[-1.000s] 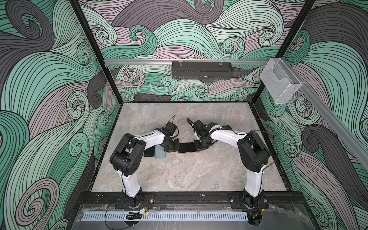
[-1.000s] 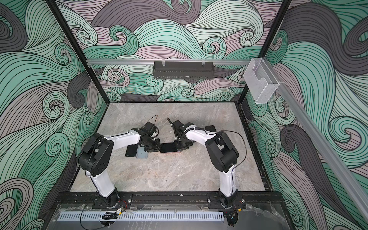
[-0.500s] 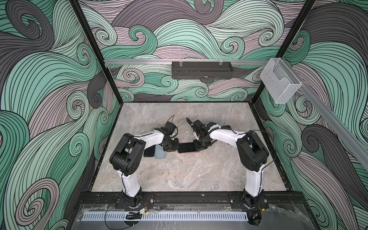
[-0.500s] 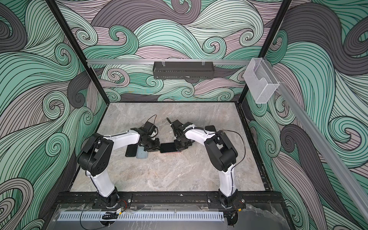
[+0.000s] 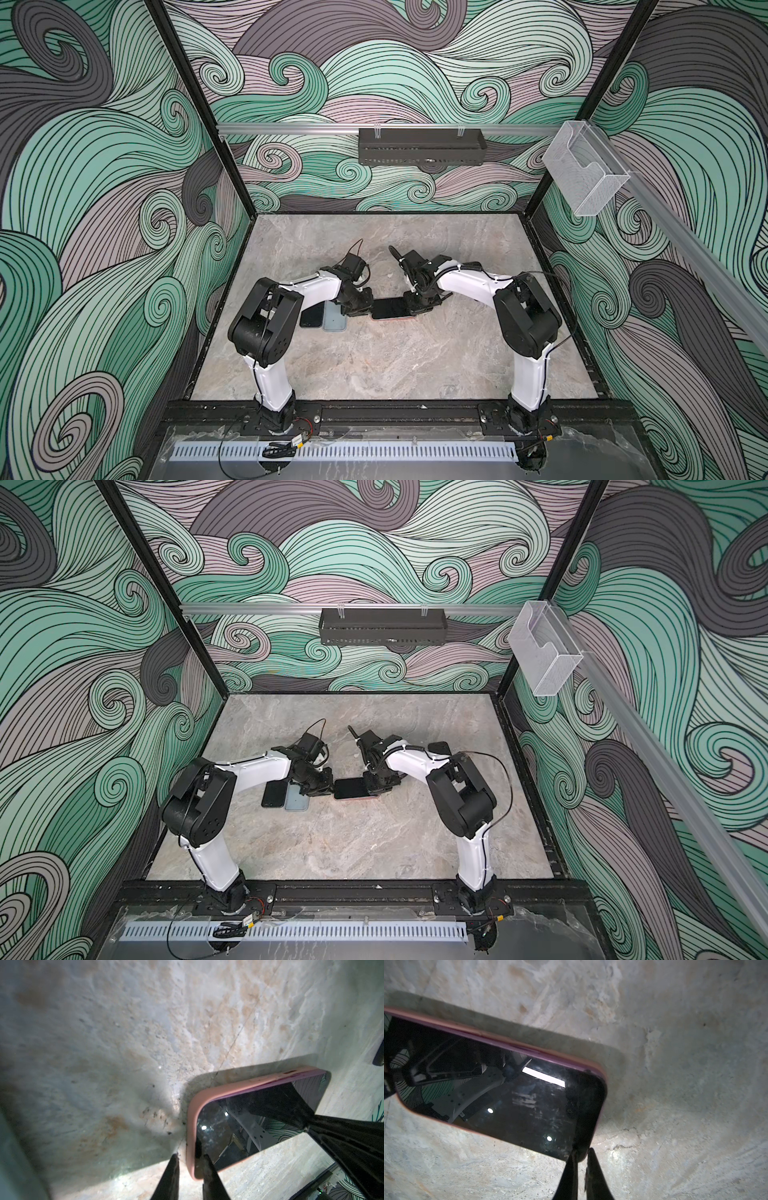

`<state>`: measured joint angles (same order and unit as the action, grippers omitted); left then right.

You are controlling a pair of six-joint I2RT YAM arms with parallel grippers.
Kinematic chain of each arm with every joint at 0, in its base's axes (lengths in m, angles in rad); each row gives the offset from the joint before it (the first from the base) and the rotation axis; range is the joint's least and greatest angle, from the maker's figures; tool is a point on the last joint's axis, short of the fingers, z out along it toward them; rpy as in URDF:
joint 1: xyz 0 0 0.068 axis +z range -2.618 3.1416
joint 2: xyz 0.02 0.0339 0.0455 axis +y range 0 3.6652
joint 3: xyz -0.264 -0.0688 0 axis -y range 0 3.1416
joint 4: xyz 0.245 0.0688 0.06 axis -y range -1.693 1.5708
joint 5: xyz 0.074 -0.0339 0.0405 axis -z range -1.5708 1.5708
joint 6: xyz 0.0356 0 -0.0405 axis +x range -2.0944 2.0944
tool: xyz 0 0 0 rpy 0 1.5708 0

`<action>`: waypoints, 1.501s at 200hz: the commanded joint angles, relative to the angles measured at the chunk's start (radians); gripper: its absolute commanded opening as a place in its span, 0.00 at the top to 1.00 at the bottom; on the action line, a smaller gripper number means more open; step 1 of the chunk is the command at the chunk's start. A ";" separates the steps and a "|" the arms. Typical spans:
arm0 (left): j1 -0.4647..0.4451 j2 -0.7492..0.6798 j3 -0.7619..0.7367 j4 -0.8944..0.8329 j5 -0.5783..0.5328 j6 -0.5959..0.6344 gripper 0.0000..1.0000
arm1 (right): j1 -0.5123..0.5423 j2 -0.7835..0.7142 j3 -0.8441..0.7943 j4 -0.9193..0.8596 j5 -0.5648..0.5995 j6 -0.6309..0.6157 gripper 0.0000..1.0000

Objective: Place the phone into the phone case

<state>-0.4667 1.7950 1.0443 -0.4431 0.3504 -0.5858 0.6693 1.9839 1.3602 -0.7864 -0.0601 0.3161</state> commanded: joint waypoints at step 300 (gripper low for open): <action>0.003 0.035 0.019 0.009 0.029 0.003 0.77 | 0.065 0.308 -0.191 0.059 0.075 0.078 0.92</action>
<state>-0.4667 1.8107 1.0447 -0.4320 0.3710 -0.5877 0.7208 1.9881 1.3506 -0.7742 0.0406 0.3786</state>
